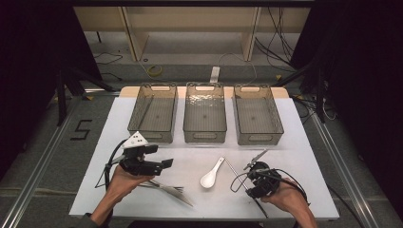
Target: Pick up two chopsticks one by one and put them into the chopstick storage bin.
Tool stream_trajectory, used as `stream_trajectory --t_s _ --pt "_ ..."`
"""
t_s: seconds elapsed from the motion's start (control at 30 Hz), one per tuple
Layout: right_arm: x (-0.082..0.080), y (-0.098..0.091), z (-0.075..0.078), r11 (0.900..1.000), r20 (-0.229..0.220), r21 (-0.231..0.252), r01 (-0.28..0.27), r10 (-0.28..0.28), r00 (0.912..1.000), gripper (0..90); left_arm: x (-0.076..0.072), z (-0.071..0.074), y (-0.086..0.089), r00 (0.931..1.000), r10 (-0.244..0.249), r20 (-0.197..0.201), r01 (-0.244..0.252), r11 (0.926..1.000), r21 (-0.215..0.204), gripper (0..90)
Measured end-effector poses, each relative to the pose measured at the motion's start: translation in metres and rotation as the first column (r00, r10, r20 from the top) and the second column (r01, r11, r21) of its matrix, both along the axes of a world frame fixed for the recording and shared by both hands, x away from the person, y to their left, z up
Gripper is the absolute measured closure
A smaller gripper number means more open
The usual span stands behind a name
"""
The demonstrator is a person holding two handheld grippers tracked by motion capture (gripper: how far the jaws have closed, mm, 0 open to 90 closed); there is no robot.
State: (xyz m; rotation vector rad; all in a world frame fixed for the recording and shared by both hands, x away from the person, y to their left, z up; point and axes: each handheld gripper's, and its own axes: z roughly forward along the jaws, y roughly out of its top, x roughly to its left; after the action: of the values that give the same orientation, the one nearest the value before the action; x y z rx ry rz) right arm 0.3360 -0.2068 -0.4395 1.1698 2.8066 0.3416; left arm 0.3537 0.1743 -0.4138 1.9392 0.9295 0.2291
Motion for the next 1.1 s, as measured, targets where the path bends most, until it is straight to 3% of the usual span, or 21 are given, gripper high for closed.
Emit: stream_trajectory --t_s 0.3,0.47,0.63,1.1 --pt "0.002 0.004 -0.010 0.9999 -0.035 -0.009 0.007 -0.007 0.9994 65.7 -0.018 0.000 -0.001 0.9999 -0.008 0.007 0.008 0.9993 -0.036 16.8" --pt "0.002 0.007 -0.012 0.9996 -0.046 -0.026 -0.008 0.007 0.9989 71.6 -0.019 -0.002 -0.002 0.9999 -0.013 0.005 0.013 0.9994 -0.033 16.8" --pt "0.004 0.008 -0.014 0.9990 -0.048 -0.044 -0.006 0.004 0.9988 76.1 -0.023 0.000 -0.004 0.9995 -0.025 0.016 0.026 0.9979 -0.059 16.8" --pt "0.012 0.013 -0.014 0.9954 -0.077 -0.096 -0.007 -0.001 0.9970 85.1 -0.024 0.000 -0.007 0.9992 -0.037 0.011 0.038 0.9982 -0.047 17.0"
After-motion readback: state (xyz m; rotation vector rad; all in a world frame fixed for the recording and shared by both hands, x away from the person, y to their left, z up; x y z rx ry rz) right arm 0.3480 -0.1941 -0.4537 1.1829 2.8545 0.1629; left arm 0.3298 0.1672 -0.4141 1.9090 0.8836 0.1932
